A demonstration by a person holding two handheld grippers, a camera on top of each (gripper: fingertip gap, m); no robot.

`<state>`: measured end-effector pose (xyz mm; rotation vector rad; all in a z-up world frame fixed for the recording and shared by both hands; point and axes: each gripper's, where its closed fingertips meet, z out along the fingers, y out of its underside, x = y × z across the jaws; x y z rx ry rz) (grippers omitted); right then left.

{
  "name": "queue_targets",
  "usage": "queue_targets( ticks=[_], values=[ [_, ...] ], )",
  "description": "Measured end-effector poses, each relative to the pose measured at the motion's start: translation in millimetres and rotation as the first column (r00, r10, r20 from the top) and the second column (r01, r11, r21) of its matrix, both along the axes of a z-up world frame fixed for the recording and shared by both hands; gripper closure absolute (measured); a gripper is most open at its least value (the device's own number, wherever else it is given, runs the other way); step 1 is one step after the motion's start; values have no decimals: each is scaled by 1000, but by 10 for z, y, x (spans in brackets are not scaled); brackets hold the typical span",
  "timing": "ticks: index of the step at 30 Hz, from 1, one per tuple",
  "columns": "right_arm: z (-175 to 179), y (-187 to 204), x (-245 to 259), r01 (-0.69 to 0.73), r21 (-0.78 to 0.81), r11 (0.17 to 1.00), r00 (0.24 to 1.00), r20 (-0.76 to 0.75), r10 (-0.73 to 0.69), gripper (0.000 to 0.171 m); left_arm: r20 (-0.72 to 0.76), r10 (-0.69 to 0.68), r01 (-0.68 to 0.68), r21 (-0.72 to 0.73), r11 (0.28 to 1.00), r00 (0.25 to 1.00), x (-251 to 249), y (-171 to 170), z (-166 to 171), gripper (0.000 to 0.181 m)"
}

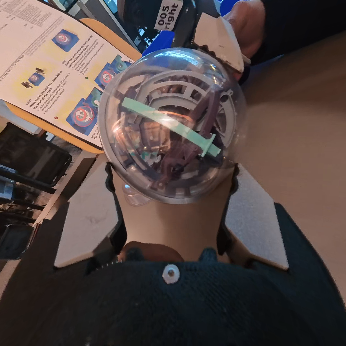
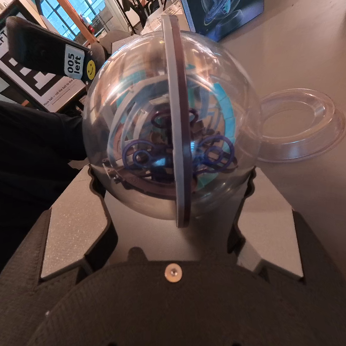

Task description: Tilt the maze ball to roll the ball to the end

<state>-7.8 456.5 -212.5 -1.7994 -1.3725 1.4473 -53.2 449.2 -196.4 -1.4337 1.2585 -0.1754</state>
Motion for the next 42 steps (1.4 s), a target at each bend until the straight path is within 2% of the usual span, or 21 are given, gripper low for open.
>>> queue_targets(
  ticks=[3, 8, 10, 13, 16, 19, 30, 42],
  values=[
    [23, 30, 27, 11, 61, 998, 1000, 3, -12, 20, -11, 8, -9, -17, 1000, 1000, -11, 11, -33, 59],
    [65, 161, 168, 47, 282, 958, 997, 41, -61, 16, -22, 3, -3, -30, 1000, 1000, 6, 4, -70, 58],
    [58, 174, 211, 33, 402, 915, 996, 61, -63, 15, -19, 6, -7, -35, 999, 1000, 1, 10, -70, 59],
    [19, 191, 240, 3, 592, 806, 992, 102, -79, 16, -14, 6, -7, -40, 999, 1000, -2, 15, -69, 60],
    [-31, 154, 204, -27, 668, 744, 991, 115, -67, 33, -4, 11, -11, -56, 998, 1000, -10, 33, -77, 62],
    [-84, 214, 157, -14, 683, 730, 989, 116, -90, 29, 30, 28, -25, -87, 996, 999, -18, 82, -75, 65],
    [-33, 256, 123, 29, 560, 828, 998, 27, -53, 31, 127, 26, 3, -224, 975, 992, -23, 160, -132, 65],
    [-3, 283, 70, 64, 469, 881, 998, -5, -70, 32, 155, 61, -10, -307, 952, 986, -39, 209, -171, 62]
  ],
)
